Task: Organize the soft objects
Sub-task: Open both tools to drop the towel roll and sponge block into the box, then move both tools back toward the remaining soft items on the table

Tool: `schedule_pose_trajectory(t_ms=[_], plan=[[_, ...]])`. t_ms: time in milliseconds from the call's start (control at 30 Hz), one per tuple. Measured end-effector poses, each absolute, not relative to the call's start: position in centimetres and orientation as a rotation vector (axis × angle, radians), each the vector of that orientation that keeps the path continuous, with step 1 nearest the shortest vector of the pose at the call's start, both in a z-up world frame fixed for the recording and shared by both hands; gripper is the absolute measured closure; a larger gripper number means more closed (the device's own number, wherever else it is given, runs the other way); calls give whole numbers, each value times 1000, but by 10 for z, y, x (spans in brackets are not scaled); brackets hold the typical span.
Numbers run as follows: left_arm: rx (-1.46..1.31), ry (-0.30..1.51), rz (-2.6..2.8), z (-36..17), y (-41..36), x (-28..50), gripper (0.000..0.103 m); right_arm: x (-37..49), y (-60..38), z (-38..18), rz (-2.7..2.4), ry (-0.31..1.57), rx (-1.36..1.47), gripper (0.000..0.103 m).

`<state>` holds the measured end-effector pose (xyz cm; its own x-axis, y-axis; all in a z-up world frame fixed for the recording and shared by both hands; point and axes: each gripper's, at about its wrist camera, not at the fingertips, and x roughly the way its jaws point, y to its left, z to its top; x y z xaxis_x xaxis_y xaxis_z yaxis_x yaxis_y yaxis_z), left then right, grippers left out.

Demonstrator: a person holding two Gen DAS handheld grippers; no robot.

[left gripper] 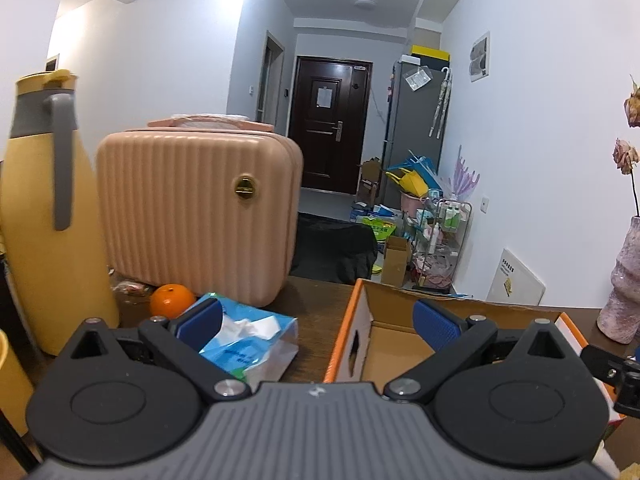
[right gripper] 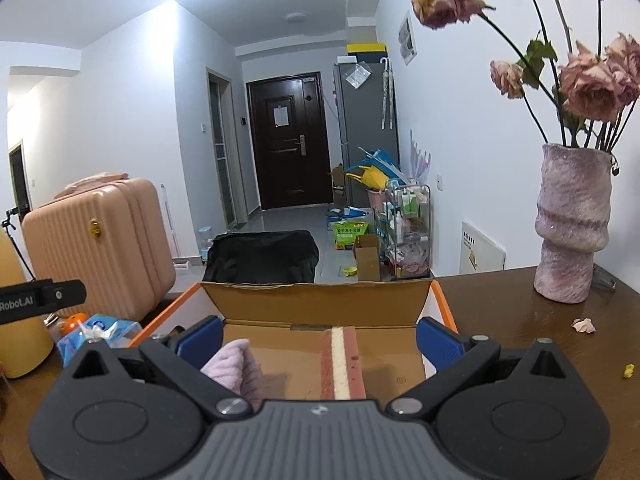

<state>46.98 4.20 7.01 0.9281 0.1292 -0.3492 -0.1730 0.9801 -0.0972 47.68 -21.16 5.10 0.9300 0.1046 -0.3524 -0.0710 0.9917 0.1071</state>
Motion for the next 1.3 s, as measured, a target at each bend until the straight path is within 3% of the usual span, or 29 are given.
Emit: schedule_pose_trajectory(t_ms=[1300], plan=[[-98, 332, 181, 43, 73, 319, 0, 328, -187, 22, 118, 314, 17, 0]])
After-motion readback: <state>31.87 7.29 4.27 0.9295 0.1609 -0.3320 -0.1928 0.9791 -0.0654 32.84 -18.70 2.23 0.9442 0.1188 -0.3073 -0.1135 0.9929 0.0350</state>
